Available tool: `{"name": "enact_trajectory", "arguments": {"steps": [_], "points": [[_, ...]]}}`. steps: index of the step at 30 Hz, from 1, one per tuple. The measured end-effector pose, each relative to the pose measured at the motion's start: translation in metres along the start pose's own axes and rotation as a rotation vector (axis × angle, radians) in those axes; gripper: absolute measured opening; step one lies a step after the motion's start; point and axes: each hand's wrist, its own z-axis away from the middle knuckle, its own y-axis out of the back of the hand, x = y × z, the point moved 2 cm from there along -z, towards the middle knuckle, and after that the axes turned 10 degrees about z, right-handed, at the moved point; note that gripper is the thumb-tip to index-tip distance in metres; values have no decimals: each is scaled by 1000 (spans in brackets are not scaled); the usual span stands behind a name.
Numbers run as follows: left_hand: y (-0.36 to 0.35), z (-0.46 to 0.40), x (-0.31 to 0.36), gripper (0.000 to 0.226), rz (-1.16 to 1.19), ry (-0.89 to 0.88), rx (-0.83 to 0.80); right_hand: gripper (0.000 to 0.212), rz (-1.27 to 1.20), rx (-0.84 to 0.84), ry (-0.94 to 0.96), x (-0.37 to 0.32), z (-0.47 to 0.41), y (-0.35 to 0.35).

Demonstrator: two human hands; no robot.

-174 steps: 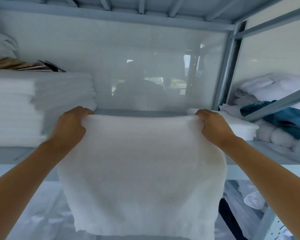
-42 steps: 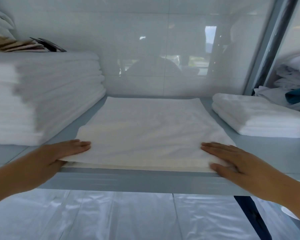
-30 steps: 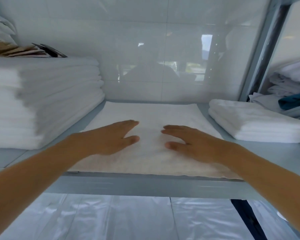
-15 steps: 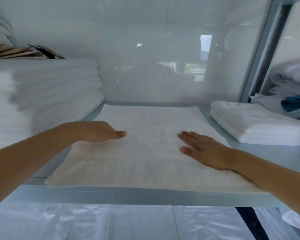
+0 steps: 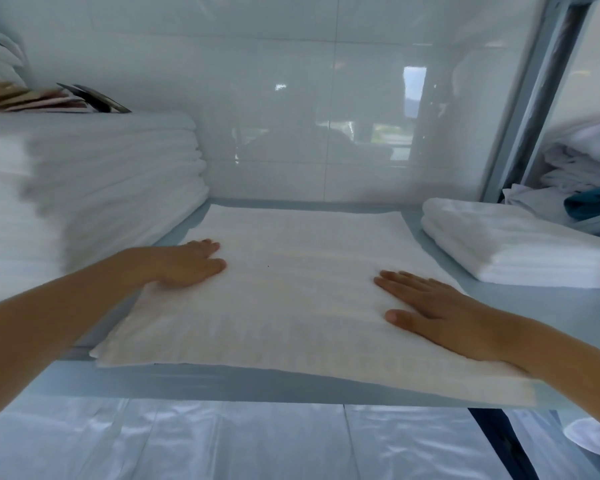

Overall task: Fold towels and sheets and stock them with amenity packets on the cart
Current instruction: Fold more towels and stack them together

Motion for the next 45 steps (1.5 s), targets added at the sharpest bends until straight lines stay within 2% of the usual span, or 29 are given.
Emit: {"name": "enact_trajectory", "arguments": {"steps": [2, 4, 6, 8, 11, 14, 18, 29, 36, 40, 45], "points": [[10, -2, 27, 66, -89, 56, 73, 78, 22, 0, -23, 0, -6, 8], [10, -5, 66, 59, -33, -80, 119, 74, -14, 69, -57, -6, -23, 23], [4, -9, 107, 66, 58, -283, 75, 60, -100, 197, -47, -16, -55, 33], [-9, -18, 132, 74, 77, -345, 39, 61, -71, 214, 7, -29, -91, 30], [-20, -41, 113, 78, 80, -233, 98, 67, -60, 101, -4, -16, -130, 16], [-14, -56, 51, 80, 121, -52, 204, 71, -49, 75, -130, 26, -135, 12], [-14, -56, 13, 84, 105, 4, 218, 74, -8, 70, -177, 49, -121, 4], [-41, 27, 26, 85, 90, -7, 201, 76, 28, 57, -107, 24, -38, -6], [-61, 110, 46, 77, 40, 6, 171, 98, 32, 23, -57, 2, 36, -16], [-76, 157, 50, 94, 78, -49, 164, 97, 47, 141, -56, -10, 89, -39], [-83, 176, 49, 86, 104, -109, 190, 77, -18, 214, -84, -12, 107, -43]]}}
